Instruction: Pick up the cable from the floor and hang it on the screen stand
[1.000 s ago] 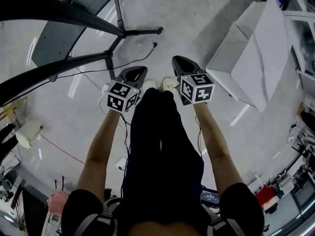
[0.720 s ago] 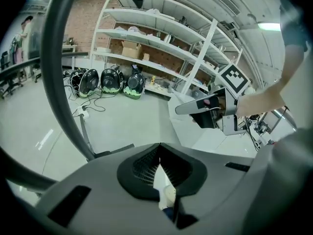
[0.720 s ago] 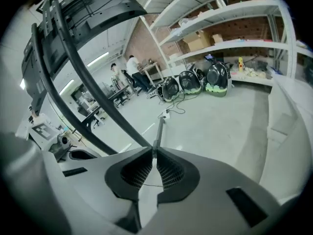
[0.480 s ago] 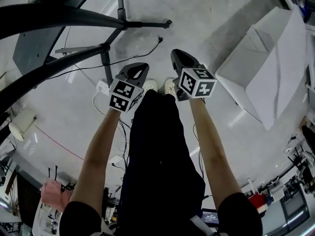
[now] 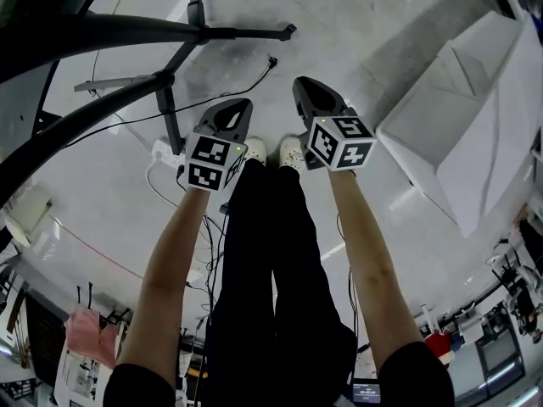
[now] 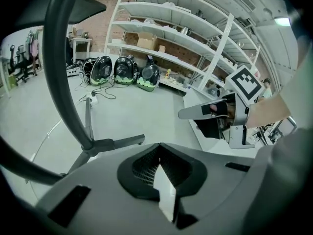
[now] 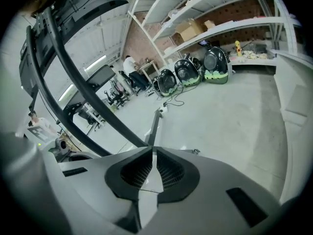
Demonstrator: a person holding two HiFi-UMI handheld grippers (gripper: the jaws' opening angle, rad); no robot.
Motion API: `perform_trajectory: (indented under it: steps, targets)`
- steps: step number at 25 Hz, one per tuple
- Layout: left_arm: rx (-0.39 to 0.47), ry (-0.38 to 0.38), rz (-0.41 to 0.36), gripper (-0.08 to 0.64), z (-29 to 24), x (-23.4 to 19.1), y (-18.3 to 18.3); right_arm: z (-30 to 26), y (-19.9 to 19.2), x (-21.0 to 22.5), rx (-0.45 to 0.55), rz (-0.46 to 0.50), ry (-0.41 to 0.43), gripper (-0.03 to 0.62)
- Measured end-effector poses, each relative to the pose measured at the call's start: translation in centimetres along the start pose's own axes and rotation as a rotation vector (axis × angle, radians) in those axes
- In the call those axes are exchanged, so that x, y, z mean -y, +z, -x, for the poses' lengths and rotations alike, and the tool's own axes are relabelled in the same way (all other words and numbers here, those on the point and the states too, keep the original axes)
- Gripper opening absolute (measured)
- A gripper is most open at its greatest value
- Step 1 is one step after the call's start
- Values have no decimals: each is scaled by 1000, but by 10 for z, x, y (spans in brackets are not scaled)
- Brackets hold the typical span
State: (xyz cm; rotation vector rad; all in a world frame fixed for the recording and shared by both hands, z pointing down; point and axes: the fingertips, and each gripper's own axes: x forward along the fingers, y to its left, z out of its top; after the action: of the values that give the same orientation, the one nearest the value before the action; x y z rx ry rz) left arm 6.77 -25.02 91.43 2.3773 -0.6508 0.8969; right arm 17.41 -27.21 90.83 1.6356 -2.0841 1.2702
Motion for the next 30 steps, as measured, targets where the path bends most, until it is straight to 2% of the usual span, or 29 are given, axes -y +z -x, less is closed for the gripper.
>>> perform_trajectory:
  steps: [8,20,24,30]
  targets:
    - [2,-28,-38,8,-42,-3,-25,-37,-24,28,-13,52,22,28]
    - [-49,-33,-1,8,-107,-31,-104,-102,-105,65,-84,26,33,29]
    - [-54,-34,2,8,-126,-45,-124,-128,-126,81,-101,21,27,54]
    - [-43,-19,38,8,-161,-69,-142,-164,-153,102,-145,30,35,126]
